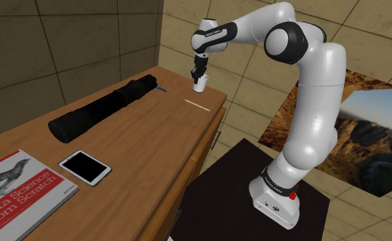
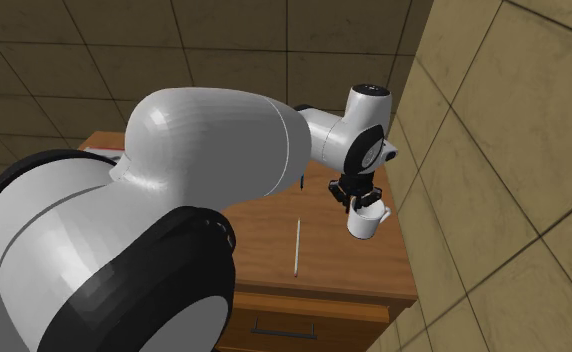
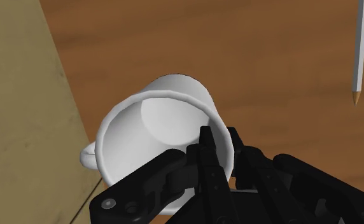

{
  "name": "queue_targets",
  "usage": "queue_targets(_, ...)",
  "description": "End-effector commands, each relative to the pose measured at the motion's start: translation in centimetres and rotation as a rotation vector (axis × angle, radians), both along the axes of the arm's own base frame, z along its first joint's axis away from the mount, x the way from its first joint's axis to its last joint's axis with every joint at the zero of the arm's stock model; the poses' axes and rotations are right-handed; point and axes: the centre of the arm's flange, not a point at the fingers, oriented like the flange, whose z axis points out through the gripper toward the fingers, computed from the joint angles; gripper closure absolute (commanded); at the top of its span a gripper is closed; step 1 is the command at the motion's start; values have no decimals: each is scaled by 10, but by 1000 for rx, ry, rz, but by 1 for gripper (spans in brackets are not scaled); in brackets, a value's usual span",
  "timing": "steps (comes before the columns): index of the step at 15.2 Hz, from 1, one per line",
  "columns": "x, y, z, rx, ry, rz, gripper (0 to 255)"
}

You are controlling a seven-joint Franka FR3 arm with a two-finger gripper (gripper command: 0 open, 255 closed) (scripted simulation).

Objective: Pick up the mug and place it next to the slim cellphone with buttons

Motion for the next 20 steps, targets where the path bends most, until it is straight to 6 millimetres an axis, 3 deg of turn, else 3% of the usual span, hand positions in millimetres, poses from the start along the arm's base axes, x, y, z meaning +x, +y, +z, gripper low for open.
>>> queue_targets(1,0,0,0,0,1,0,255)
queue_targets(20,0,0,95,0,1,0,255)
